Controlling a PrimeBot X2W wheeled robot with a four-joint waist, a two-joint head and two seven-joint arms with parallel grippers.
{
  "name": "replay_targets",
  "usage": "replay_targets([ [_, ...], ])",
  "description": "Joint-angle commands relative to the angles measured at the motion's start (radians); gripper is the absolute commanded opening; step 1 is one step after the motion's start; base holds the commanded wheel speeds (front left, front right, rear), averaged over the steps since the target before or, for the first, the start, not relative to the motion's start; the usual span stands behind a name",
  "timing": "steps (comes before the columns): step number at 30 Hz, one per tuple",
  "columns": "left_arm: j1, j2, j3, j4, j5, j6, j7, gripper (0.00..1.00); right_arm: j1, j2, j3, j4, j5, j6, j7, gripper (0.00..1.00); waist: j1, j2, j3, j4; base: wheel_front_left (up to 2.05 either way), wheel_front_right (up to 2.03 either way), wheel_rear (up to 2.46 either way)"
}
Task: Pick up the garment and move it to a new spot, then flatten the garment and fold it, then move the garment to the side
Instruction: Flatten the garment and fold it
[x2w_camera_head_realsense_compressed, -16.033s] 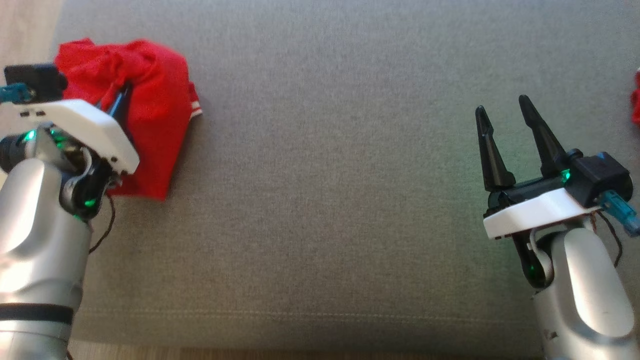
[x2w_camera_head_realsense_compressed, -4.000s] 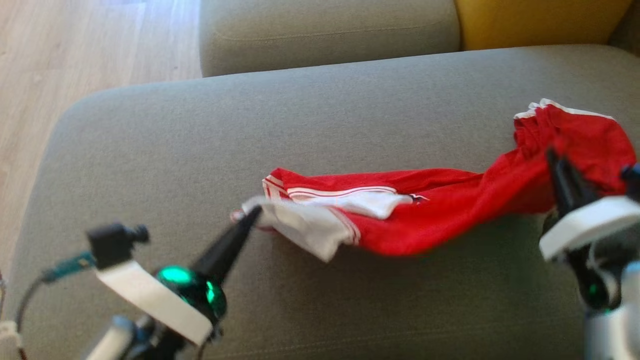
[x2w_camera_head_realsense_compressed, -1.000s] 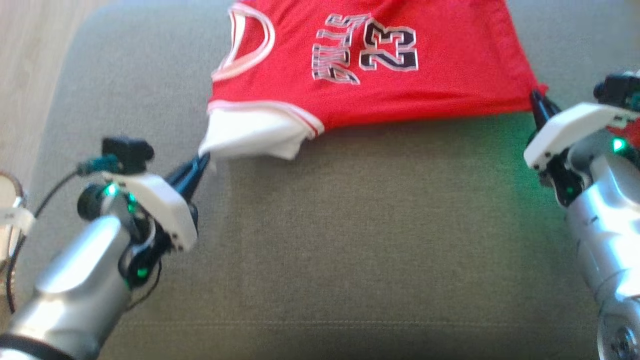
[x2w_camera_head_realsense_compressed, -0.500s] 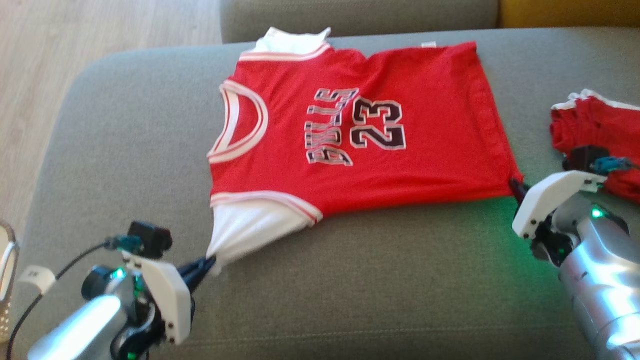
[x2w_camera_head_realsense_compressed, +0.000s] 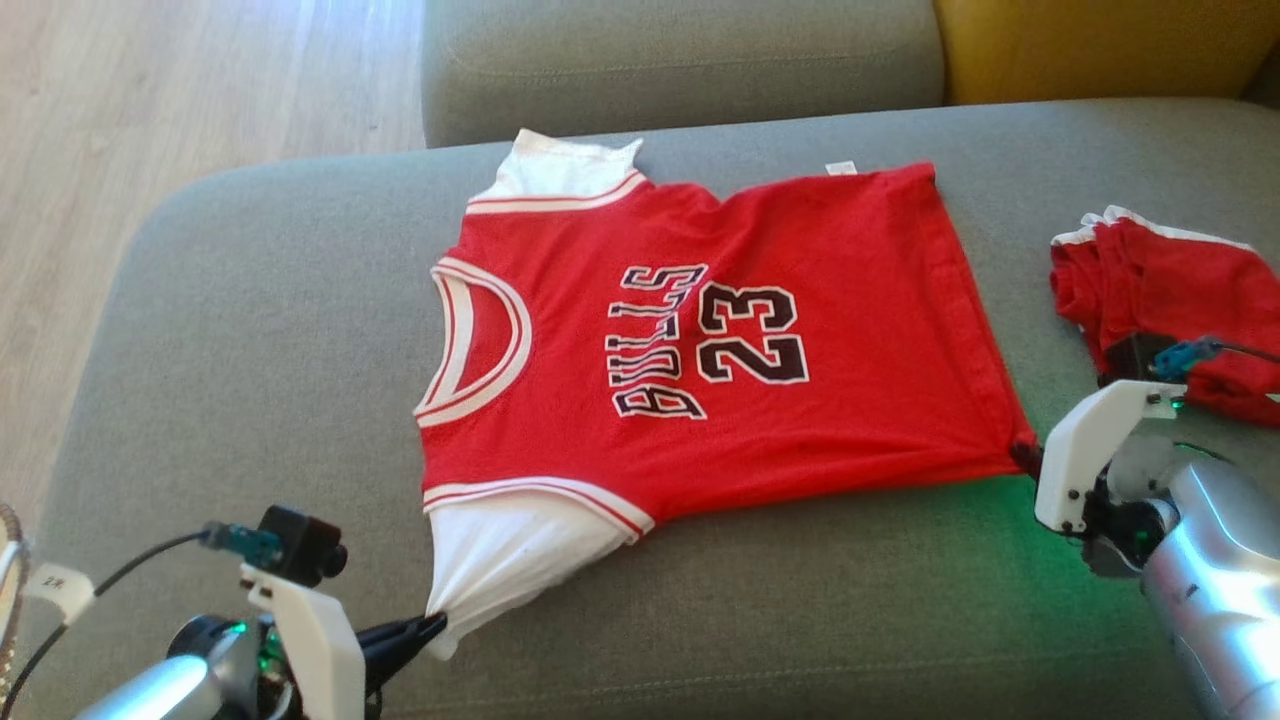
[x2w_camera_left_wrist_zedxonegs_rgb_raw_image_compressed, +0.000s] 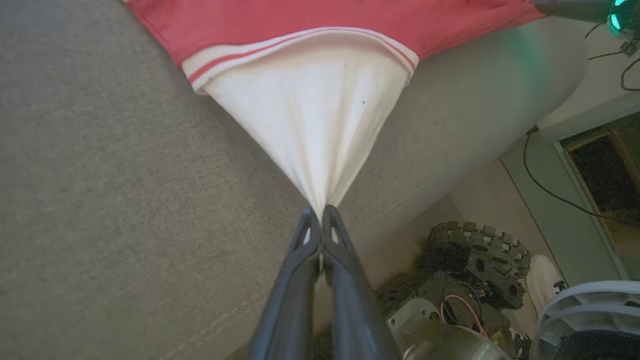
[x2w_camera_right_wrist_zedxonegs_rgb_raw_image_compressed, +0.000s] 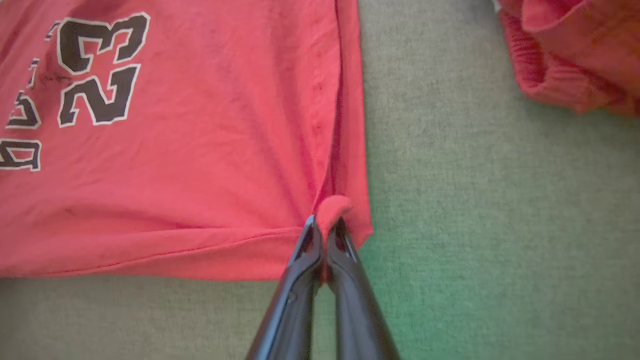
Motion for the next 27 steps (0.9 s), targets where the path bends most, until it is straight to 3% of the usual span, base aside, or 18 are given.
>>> replay_targets([
  [1, -0.034, 0.055, 0.044, -0.028, -0.011, -0.004, 0.002, 0.00, -0.004, -0.020, 0.027, -0.038, 0.009, 0.000, 0.012, 0.00, 0.0001, 0.0000, -0.004, -0.001, 0.00, 0.00, 0.00],
  [12, 0.009, 0.125, 0.067, -0.147, -0.165, -0.006, 0.073, 0.00, 0.067, -0.104, 0.115, -0.197, 0.108, 0.000, 0.189, 0.00, 0.0001, 0.0000, -0.018, -0.012, 0.00, 0.00, 0.00],
  [21, 0.037, 0.165, 0.054, -0.206, -0.241, -0.001, 0.150, 0.00, 0.136, -0.168, 0.165, -0.317, 0.161, 0.000, 0.358, 0.00, 0.0001, 0.0000, -0.028, -0.021, 0.00, 0.00, 0.00],
  [27, 0.047, 0.182, 0.060, -0.228, -0.251, 0.003, 0.146, 0.00, 0.190, -0.209, 0.183, -0.415, 0.177, 0.000, 0.427, 0.00, 0.0001, 0.0000, -0.029, -0.024, 0.00, 0.00, 0.00],
])
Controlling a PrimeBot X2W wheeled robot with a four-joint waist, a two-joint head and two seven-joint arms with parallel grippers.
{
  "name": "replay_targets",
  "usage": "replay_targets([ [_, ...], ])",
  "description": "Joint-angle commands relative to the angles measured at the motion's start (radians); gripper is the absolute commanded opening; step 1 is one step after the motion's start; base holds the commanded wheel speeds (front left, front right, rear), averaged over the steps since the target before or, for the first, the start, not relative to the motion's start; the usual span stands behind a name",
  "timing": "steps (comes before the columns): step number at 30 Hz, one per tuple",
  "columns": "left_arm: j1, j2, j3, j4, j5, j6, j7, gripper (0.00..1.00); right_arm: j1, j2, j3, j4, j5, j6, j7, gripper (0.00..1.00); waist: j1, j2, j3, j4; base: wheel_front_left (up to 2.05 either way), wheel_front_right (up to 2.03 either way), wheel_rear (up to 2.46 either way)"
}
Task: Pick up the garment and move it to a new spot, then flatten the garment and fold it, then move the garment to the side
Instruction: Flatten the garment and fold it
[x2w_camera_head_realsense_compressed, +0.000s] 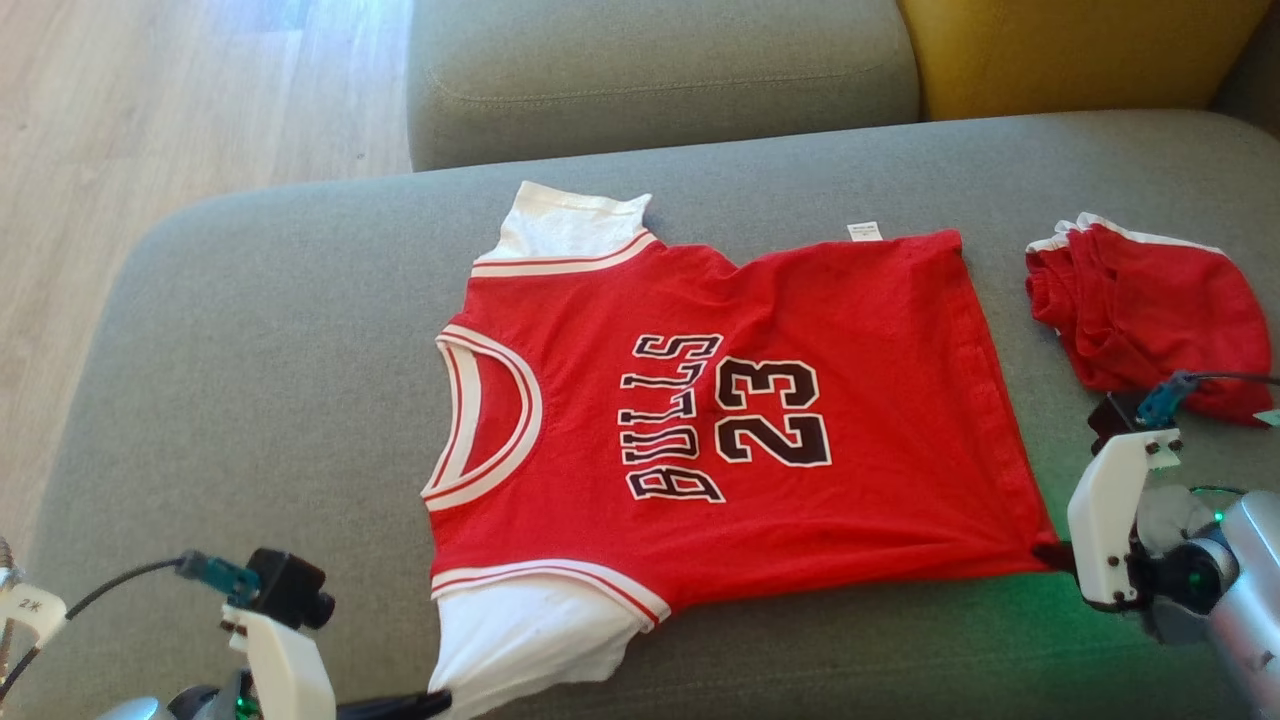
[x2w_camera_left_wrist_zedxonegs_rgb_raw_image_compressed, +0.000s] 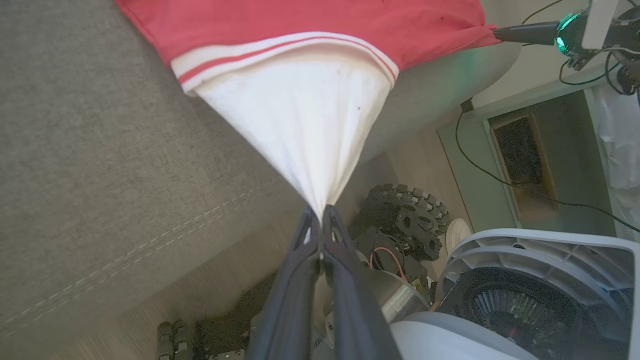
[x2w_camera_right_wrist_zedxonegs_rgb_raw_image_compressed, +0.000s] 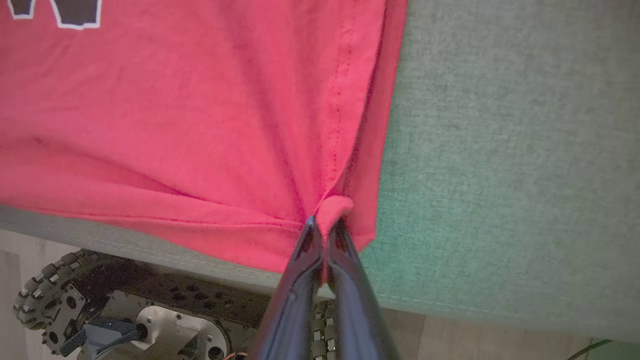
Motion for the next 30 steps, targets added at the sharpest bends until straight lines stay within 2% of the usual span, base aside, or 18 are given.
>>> replay_targets([
  [1, -0.043, 0.049, 0.054, -0.027, -0.009, 0.001, -0.013, 0.00, -0.009, -0.034, 0.000, -0.039, 0.005, 0.000, 0.001, 0.00, 0.0000, -0.0001, 0.002, -0.001, 0.00, 0.00, 0.00],
  [8, -0.081, 0.035, 0.118, -0.055, -0.045, -0.001, -0.068, 0.00, -0.028, -0.013, -0.065, -0.102, -0.006, 0.000, -0.023, 0.00, 0.0000, -0.0001, 0.019, -0.002, 0.00, 0.00, 0.00],
  [14, -0.142, 0.019, 0.169, -0.055, -0.043, -0.003, -0.109, 0.00, -0.074, 0.013, -0.086, -0.120, -0.069, 0.000, -0.049, 0.00, 0.0000, -0.0001, 0.053, -0.003, 0.00, 0.00, 0.00],
  [21, -0.236, -0.057, 0.221, 0.004, -0.029, -0.005, -0.175, 0.00, -0.173, 0.078, -0.160, -0.081, -0.124, 0.000, -0.124, 0.00, 0.0000, -0.0001, 0.117, -0.002, 0.00, 0.00, 0.00],
  [30, -0.361, -0.166, 0.227, 0.171, 0.040, 0.004, -0.222, 0.00, -0.279, 0.129, -0.197, 0.031, -0.214, 0.000, -0.209, 0.00, 0.0000, -0.0001, 0.198, 0.005, 0.00, 0.00, 0.00],
])
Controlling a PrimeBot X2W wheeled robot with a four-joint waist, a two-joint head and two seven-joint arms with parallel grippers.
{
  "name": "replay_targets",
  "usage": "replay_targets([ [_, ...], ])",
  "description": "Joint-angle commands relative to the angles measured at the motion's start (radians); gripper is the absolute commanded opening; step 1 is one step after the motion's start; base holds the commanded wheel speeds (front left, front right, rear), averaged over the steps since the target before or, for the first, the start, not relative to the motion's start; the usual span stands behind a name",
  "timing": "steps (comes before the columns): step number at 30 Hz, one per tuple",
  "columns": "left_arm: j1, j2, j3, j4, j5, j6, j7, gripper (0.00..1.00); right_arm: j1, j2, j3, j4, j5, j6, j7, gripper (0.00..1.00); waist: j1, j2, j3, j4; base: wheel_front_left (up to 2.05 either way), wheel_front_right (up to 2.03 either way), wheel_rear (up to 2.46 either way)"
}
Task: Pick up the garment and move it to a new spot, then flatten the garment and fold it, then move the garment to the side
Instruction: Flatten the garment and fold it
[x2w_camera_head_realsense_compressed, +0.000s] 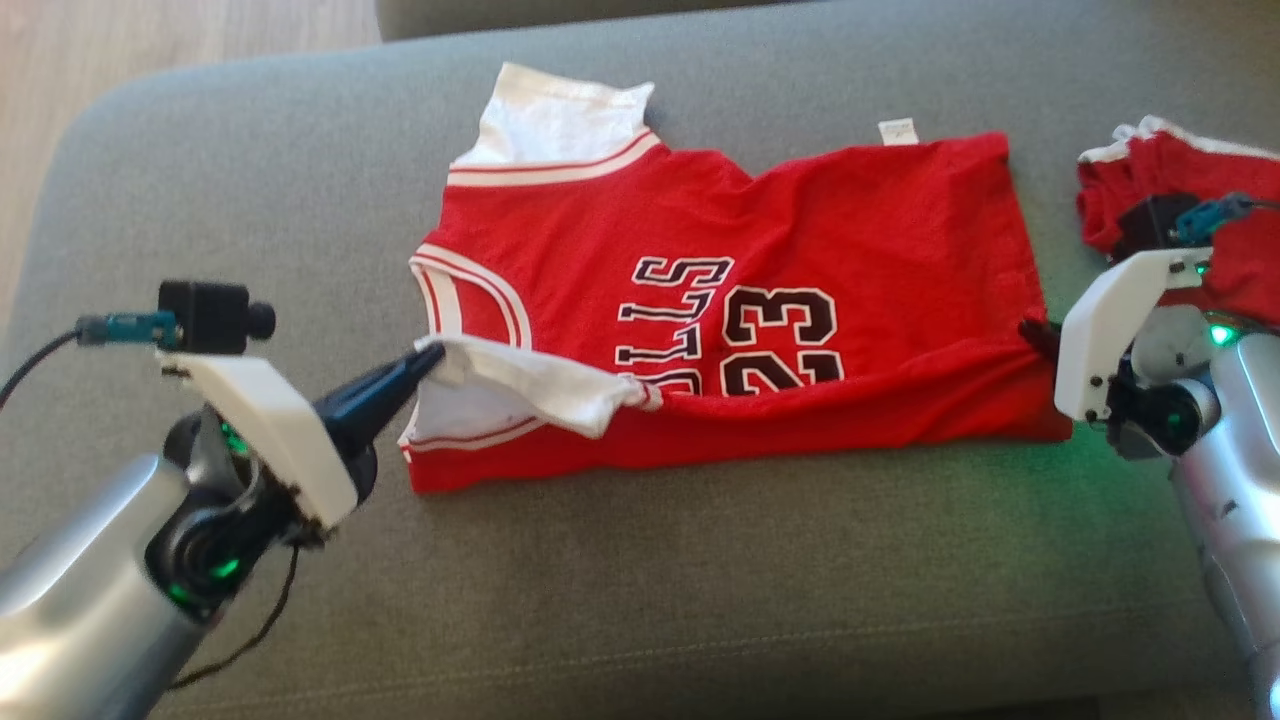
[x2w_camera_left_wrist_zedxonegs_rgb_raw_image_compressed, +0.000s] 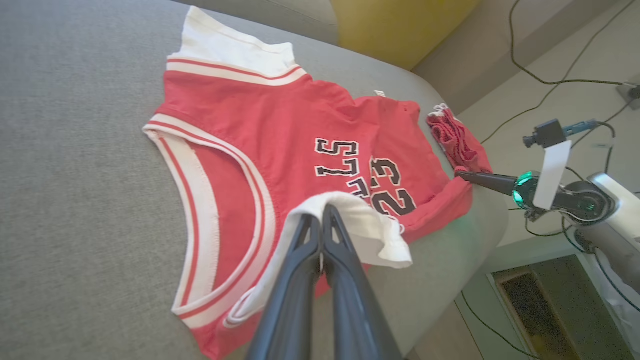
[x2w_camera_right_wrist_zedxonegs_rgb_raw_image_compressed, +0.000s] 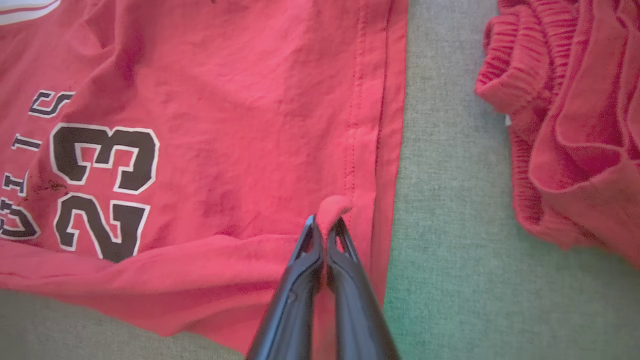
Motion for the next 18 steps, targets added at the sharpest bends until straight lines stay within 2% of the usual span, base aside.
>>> replay_targets([
  [1, -0.077, 0.023, 0.054, 0.006, 0.019, 0.008, -0.016, 0.00, -0.052, 0.005, 0.001, -0.018, -0.012, 0.000, -0.019, 0.00, -0.0002, 0.0000, 0.021, 0.003, 0.00, 0.00, 0.00],
  [7, -0.143, -0.046, 0.049, 0.103, 0.052, 0.013, -0.043, 0.00, -0.104, 0.027, -0.005, 0.045, -0.030, 0.000, -0.069, 0.00, -0.0002, 0.0000, 0.069, 0.004, 0.00, 0.00, 0.00],
  [17, -0.214, -0.110, 0.041, 0.246, 0.088, 0.012, -0.072, 0.00, -0.155, 0.037, 0.003, 0.142, -0.040, 0.000, -0.124, 0.00, -0.0002, 0.0000, 0.106, -0.001, 0.00, 0.00, 0.00],
  [18, -0.219, -0.115, 0.039, 0.258, 0.090, 0.011, -0.074, 0.09, -0.160, 0.037, -0.001, 0.155, -0.042, 0.000, -0.129, 0.00, -0.0002, 0.0000, 0.107, -0.002, 0.00, 0.00, 0.00],
])
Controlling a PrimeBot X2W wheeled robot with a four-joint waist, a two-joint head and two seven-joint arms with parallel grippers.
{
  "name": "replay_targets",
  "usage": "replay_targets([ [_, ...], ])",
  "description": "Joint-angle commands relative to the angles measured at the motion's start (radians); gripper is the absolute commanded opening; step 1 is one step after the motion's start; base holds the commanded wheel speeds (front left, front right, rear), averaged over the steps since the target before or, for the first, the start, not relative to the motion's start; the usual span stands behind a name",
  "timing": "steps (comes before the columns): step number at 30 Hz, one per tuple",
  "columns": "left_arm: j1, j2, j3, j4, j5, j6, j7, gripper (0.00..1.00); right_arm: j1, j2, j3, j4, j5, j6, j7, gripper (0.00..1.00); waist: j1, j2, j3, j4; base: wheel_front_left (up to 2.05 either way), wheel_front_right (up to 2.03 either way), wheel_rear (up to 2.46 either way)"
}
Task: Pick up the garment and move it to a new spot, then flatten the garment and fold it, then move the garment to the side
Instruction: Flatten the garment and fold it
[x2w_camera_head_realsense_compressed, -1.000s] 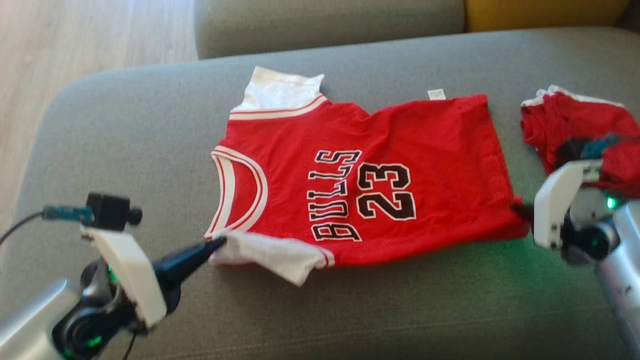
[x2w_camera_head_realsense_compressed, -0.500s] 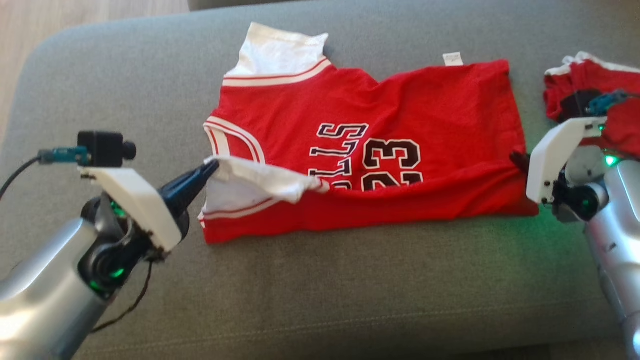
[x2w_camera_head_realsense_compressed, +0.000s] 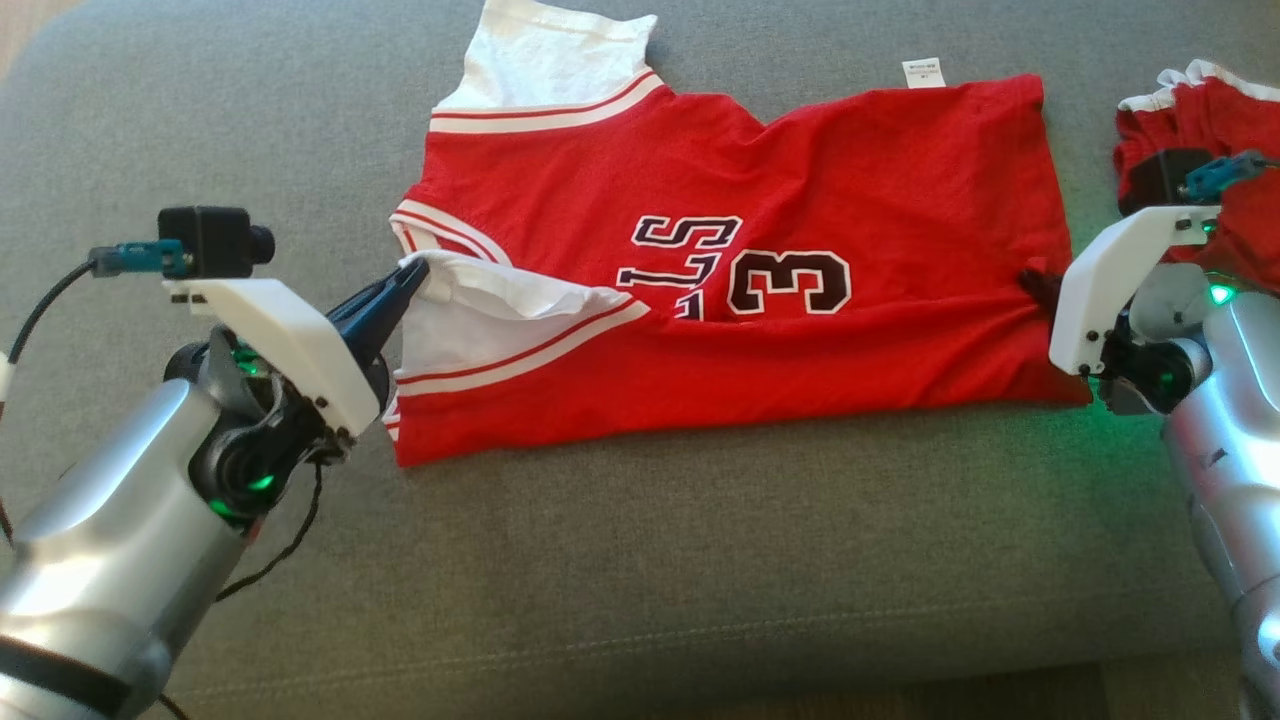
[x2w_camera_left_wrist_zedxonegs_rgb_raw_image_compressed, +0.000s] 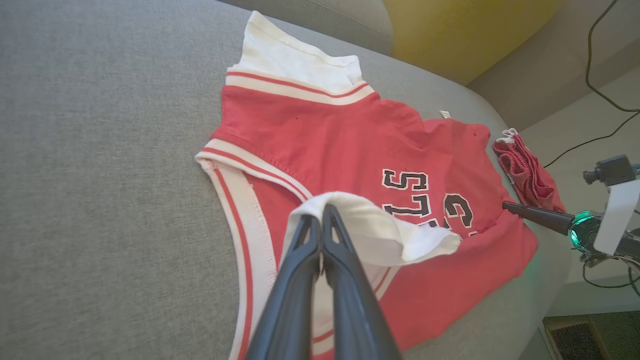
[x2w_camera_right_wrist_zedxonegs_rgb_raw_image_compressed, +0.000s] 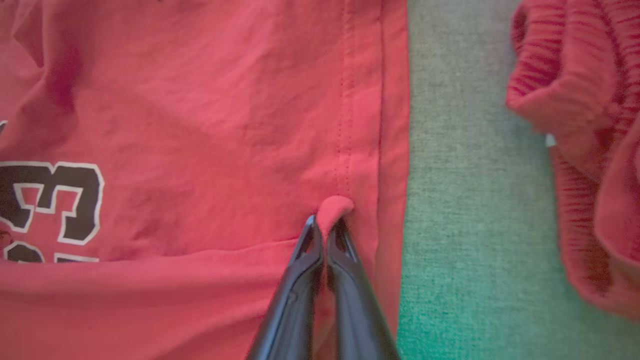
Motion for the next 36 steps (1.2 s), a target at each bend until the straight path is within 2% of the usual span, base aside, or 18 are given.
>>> replay_targets([
  [1, -0.066, 0.025, 0.043, -0.003, 0.010, -0.003, -0.014, 0.19, -0.032, 0.006, 0.011, -0.012, -0.014, 0.000, -0.018, 0.00, -0.0001, 0.0000, 0.001, -0.002, 0.00, 0.00, 0.00],
  [2, -0.071, 0.018, 0.043, 0.008, 0.012, -0.003, -0.018, 0.32, -0.036, 0.010, 0.017, -0.006, -0.015, 0.000, -0.024, 0.43, -0.0001, 0.0000, 0.002, -0.003, 0.00, 0.00, 0.00],
  [3, -0.075, 0.012, 0.042, 0.019, 0.015, -0.004, -0.023, 0.48, -0.038, 0.014, 0.016, 0.001, -0.011, 0.000, -0.034, 1.00, -0.0001, 0.0000, 0.002, -0.003, 0.00, 0.00, 0.00],
  [4, -0.077, 0.004, 0.039, 0.030, 0.016, -0.004, -0.025, 0.92, -0.040, 0.018, 0.014, 0.007, -0.006, 0.000, -0.044, 1.00, -0.0001, 0.0000, 0.000, -0.003, 0.00, 0.00, 0.00],
  [5, -0.080, -0.005, 0.039, 0.040, 0.017, -0.005, -0.032, 1.00, -0.041, 0.022, 0.015, 0.011, 0.000, 0.000, -0.052, 1.00, -0.0001, 0.0000, -0.002, -0.002, 0.00, 0.00, 0.00],
  [10, -0.094, -0.041, 0.070, 0.103, 0.036, 0.014, -0.138, 1.00, -0.046, 0.023, 0.007, 0.044, -0.003, 0.000, -0.118, 1.00, -0.0001, 0.0000, -0.025, -0.004, 0.00, 0.00, 0.00],
  [12, -0.097, -0.050, 0.088, 0.126, 0.052, 0.031, -0.206, 1.00, -0.040, 0.042, -0.006, 0.040, 0.035, 0.000, -0.137, 1.00, -0.0001, 0.0000, -0.040, -0.004, 0.00, 0.00, 0.00],
  [13, -0.097, -0.050, 0.088, 0.126, 0.052, 0.031, -0.206, 1.00, -0.040, 0.042, -0.006, 0.040, 0.035, 0.000, -0.137, 1.00, -0.0001, 0.0000, -0.040, -0.004, 0.00, 0.00, 0.00],
  [15, -0.093, -0.056, 0.118, 0.142, 0.058, 0.050, -0.280, 1.00, -0.027, 0.059, -0.007, -0.002, 0.094, 0.000, -0.163, 1.00, -0.0001, 0.0000, -0.057, -0.005, 0.00, 0.00, 0.00],
  [19, -0.071, -0.052, 0.198, 0.128, 0.085, 0.084, -0.357, 1.00, 0.028, 0.024, 0.033, -0.126, 0.151, 0.000, -0.310, 1.00, -0.0001, 0.0000, -0.091, -0.007, 0.00, 0.00, 0.00],
  [22, -0.035, -0.054, 0.332, 0.044, 0.172, 0.121, -0.364, 1.00, 0.077, -0.005, 0.049, -0.208, 0.184, 0.000, -0.426, 1.00, -0.0001, 0.0000, -0.114, -0.006, 0.00, 0.00, 0.00],
  [25, 0.053, -0.089, 0.484, -0.094, 0.302, 0.153, -0.365, 1.00, 0.128, -0.035, 0.047, -0.280, 0.189, 0.000, -0.546, 1.00, -0.0001, 0.0000, -0.135, -0.001, 0.00, 0.00, 0.00],
  [27, 0.121, -0.115, 0.551, -0.181, 0.387, 0.171, -0.365, 1.00, 0.165, -0.047, 0.044, -0.331, 0.174, 0.000, -0.619, 1.00, -0.0001, 0.0000, -0.146, -0.001, 0.00, 0.00, 0.00],
  [32, 0.284, -0.177, 0.617, -0.316, 0.556, 0.208, -0.365, 1.00, 0.273, -0.039, -0.003, -0.477, 0.076, 0.000, -0.694, 1.00, -0.0001, 0.0000, -0.173, -0.006, 0.00, 0.00, 0.00],
  [36, 0.395, -0.239, 0.656, -0.361, 0.632, 0.228, -0.365, 1.00, 0.381, 0.027, -0.093, -0.630, -0.050, 0.000, -0.699, 1.00, -0.0001, 0.0000, -0.185, -0.014, 0.00, 0.00, 0.00],
])
